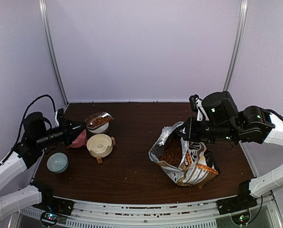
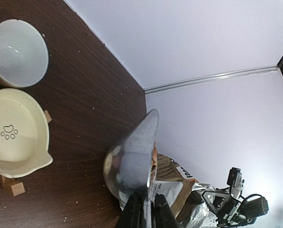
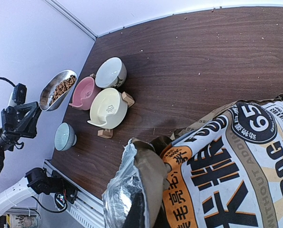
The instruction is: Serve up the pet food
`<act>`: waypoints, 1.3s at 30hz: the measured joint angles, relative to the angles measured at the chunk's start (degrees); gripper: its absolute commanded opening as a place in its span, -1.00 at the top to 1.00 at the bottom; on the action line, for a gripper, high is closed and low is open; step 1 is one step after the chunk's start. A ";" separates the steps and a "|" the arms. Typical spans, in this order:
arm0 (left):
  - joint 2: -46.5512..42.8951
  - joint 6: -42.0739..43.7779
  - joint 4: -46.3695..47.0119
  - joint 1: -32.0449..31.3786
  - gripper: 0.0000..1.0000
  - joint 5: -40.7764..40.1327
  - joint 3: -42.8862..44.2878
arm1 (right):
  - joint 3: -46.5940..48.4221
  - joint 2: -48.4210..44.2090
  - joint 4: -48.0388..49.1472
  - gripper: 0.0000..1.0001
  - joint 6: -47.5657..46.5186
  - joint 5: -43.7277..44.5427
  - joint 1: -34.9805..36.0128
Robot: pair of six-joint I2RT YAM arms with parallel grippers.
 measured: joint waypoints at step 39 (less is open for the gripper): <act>9.07 25.86 -24.63 12.04 1.00 1.62 3.96 | 0.66 0.37 -0.76 1.00 -0.20 -0.04 -0.20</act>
